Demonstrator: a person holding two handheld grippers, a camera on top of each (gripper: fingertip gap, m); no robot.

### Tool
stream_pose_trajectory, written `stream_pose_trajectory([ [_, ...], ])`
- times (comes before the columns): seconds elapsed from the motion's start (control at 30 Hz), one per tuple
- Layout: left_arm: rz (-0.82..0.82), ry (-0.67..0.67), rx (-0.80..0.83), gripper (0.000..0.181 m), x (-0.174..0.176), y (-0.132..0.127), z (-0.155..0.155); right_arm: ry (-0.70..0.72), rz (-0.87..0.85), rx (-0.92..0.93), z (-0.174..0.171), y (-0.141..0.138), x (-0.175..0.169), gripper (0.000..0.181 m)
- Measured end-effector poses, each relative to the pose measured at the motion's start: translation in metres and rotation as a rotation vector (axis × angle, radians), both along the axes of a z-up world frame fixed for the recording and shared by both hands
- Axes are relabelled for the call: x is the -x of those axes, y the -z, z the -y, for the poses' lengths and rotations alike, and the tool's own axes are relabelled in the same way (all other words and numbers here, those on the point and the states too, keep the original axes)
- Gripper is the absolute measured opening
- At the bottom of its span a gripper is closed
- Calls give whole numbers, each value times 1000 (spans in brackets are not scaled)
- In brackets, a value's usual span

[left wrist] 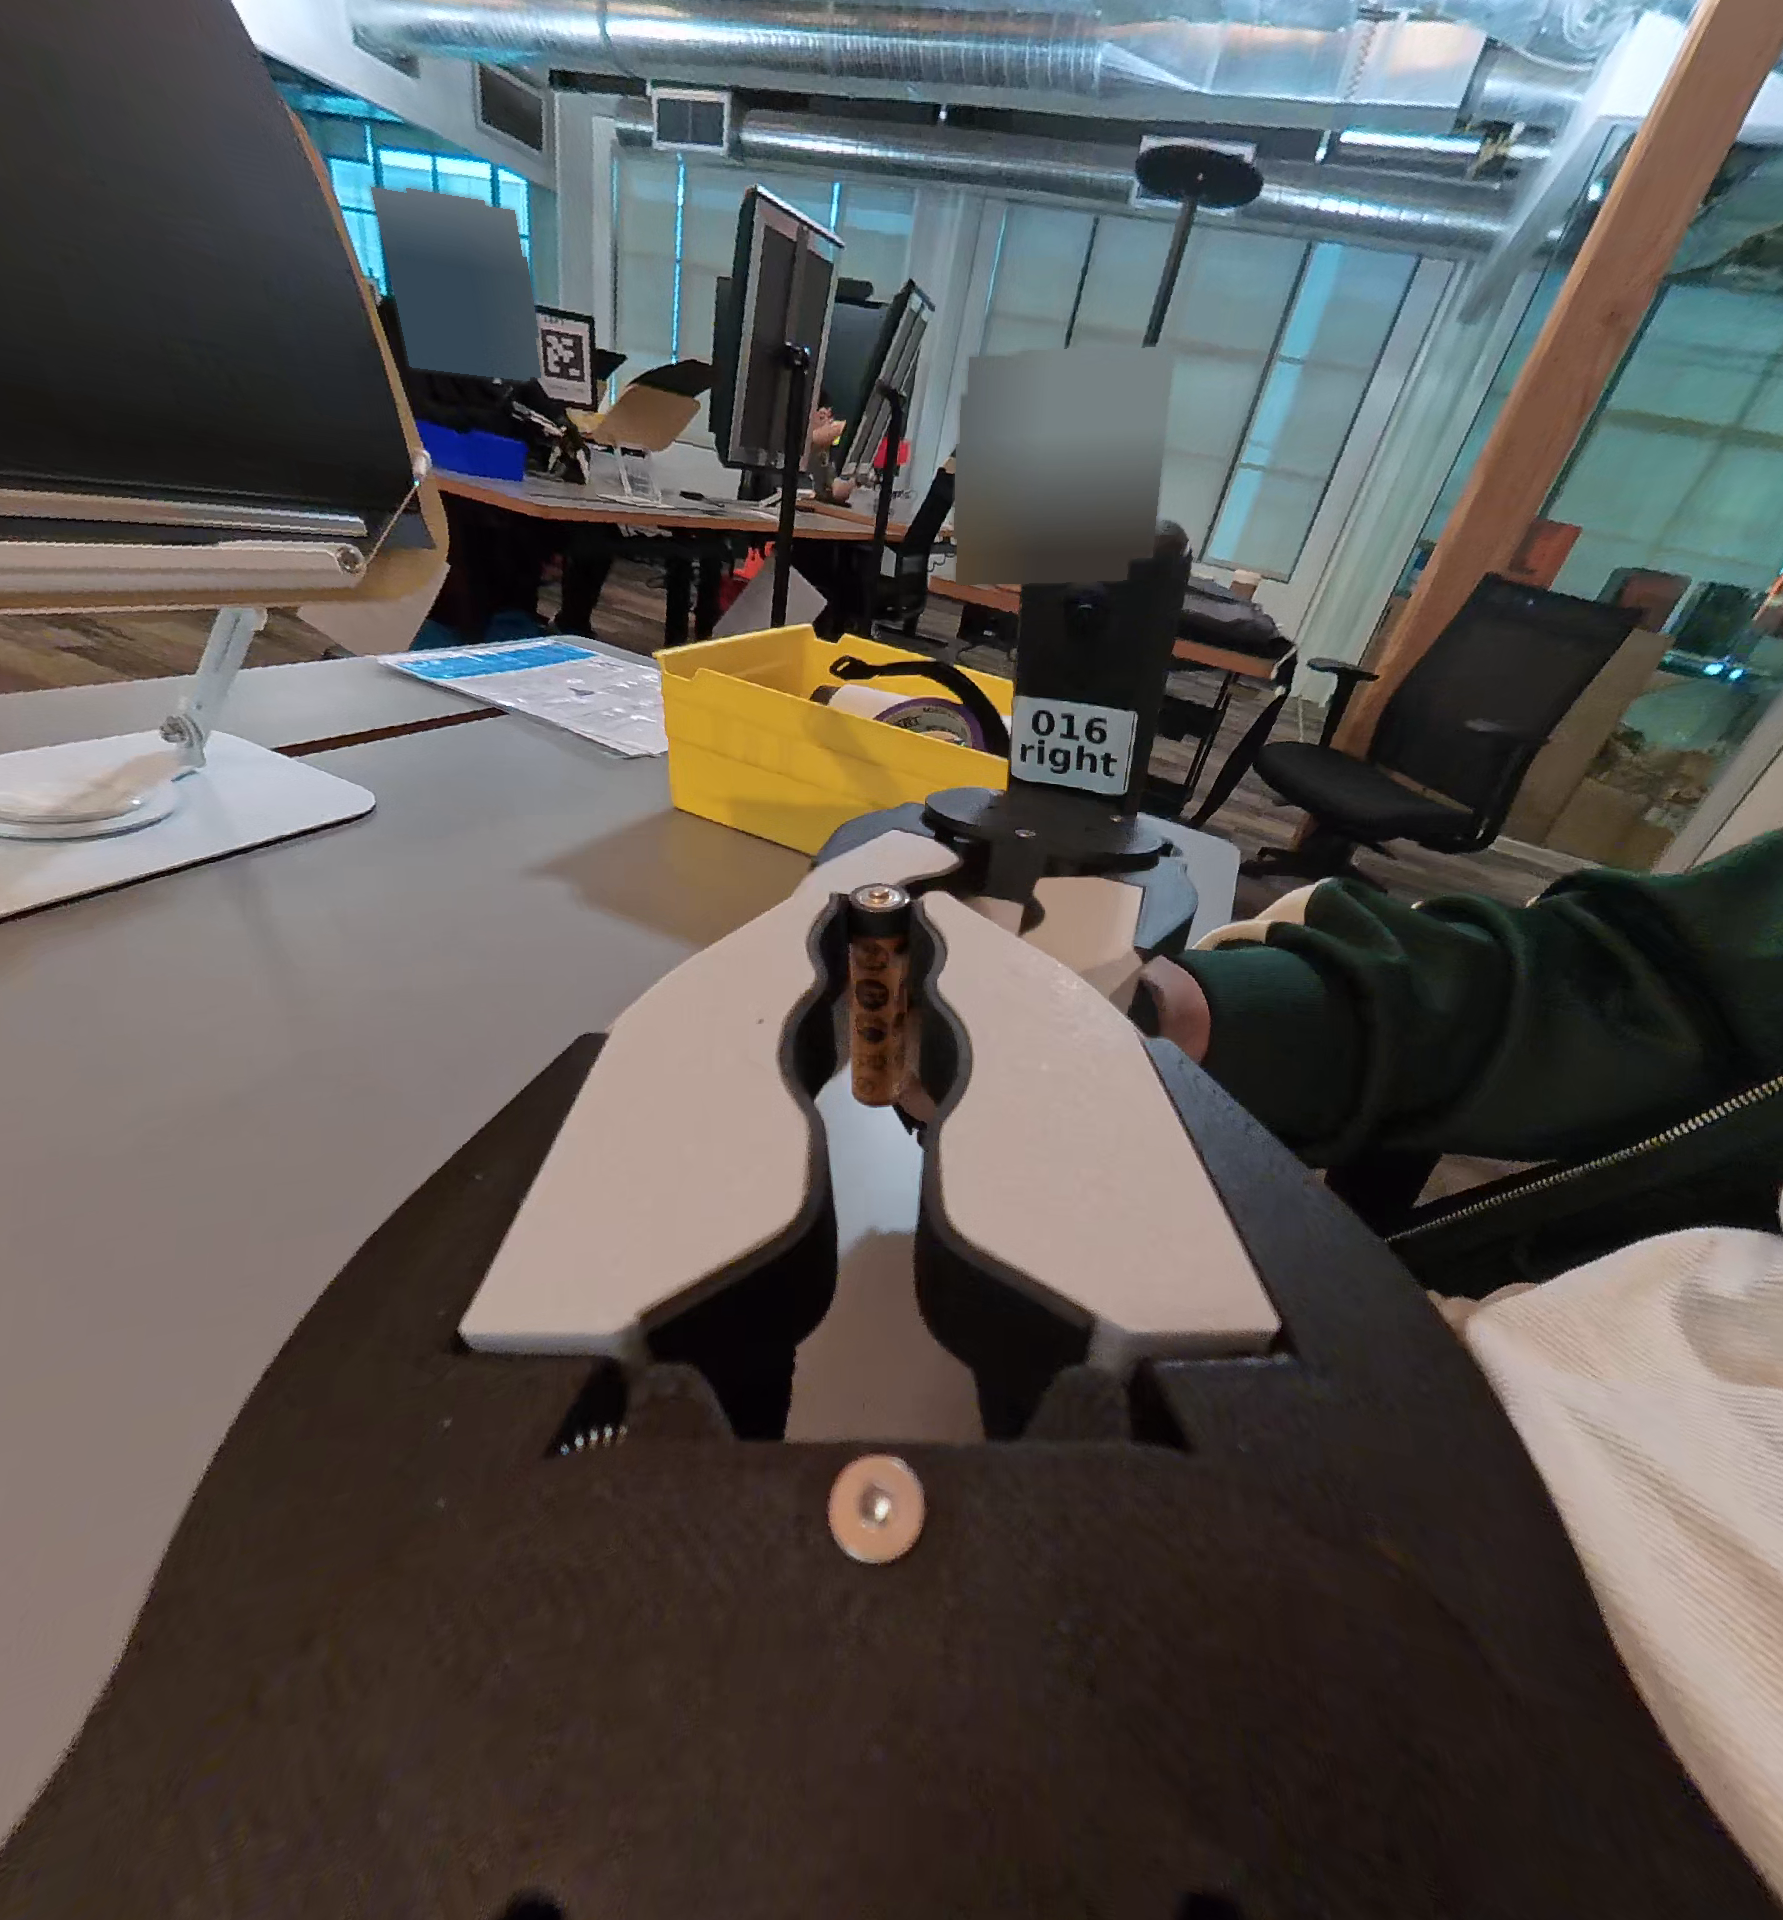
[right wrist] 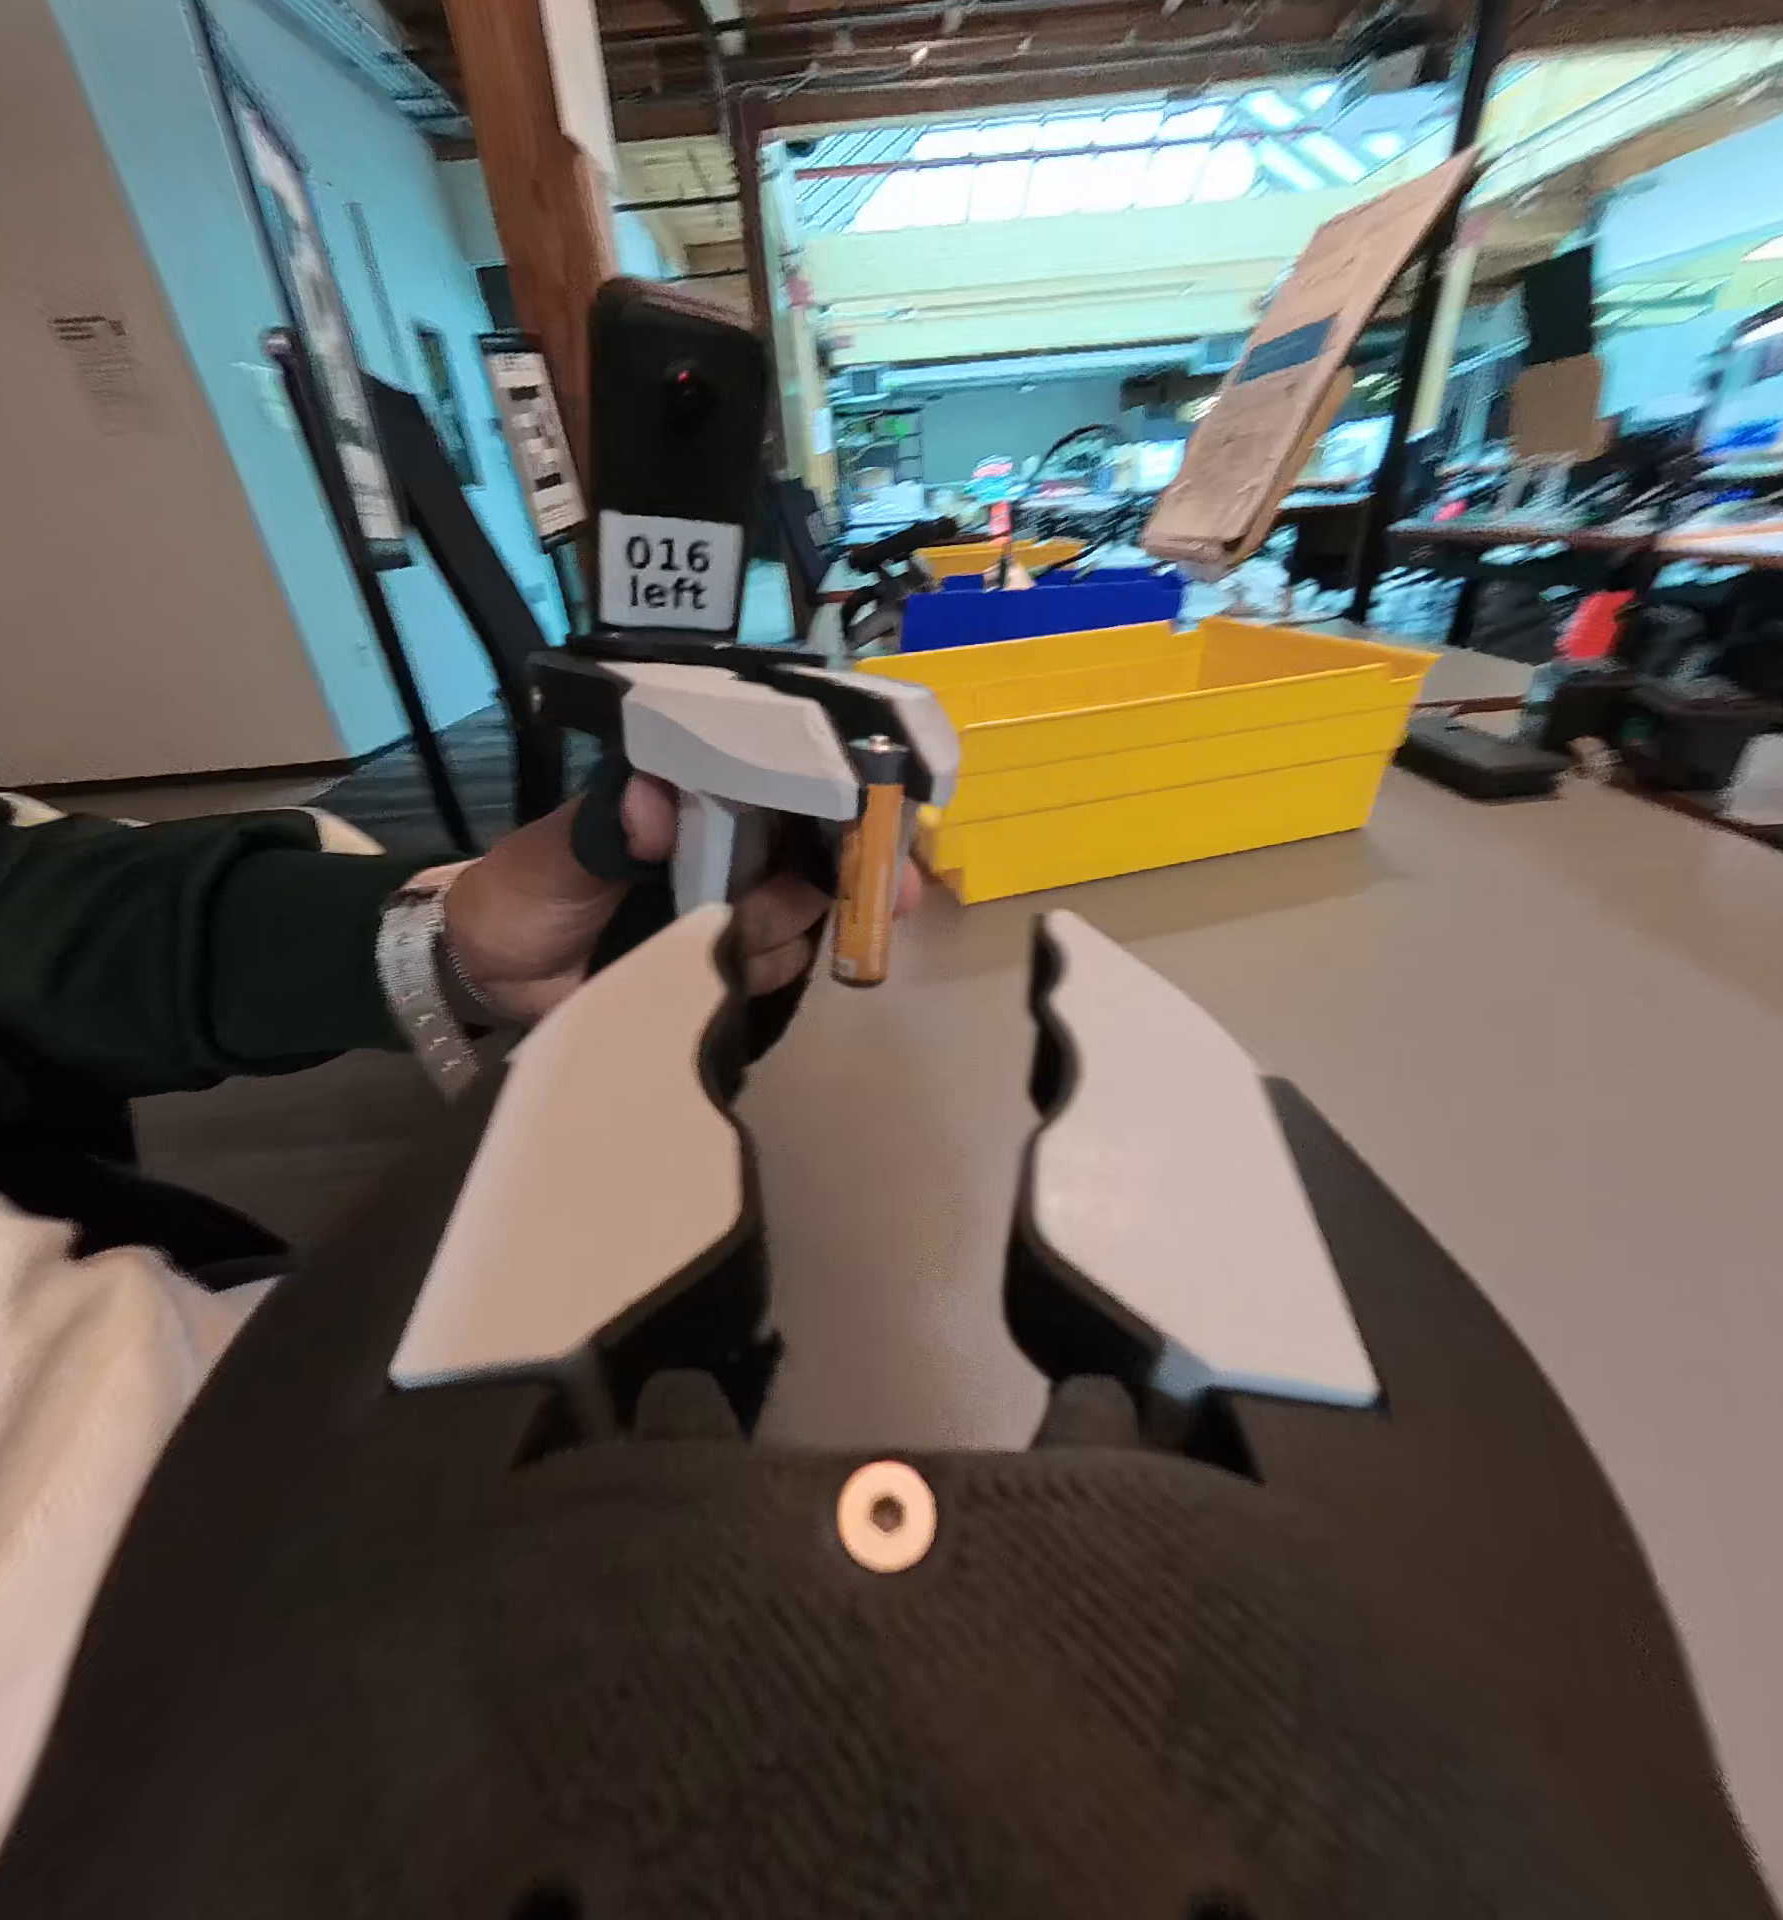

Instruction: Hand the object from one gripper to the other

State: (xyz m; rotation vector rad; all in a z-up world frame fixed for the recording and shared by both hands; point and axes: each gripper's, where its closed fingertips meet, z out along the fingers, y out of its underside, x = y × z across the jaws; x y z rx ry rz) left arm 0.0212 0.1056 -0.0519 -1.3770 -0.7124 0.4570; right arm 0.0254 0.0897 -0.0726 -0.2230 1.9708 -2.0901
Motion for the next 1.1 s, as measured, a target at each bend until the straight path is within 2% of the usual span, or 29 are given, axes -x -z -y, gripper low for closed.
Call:
stream_pose_trajectory([
  [0.07,9,2,-43,10,4,-2,2,113,-91,46,-4,-5,13,80],
  [0.17,49,21,-162,9,12,-6,8,278,-329,54,-15,-7,28,91],
  [0.27,127,62,-319,10,24,-7,11,404,-549,46,-31,-11,33,84],
  [0.37,226,129,-500,9,37,-5,8,539,-783,40,-49,-18,35,64],
  [0.5,411,330,-789,9,48,-5,-15,663,-1108,-9,-67,-17,33,45],
  [0.6,527,461,-905,9,53,-1,-39,671,-1169,-31,-76,-13,28,37],
  [0.77,708,664,-915,9,51,4,-77,667,-1221,-46,-93,-12,23,28],
  [1.1,851,794,-890,10,47,10,-94,662,-1386,-117,-95,0,23,22],
])
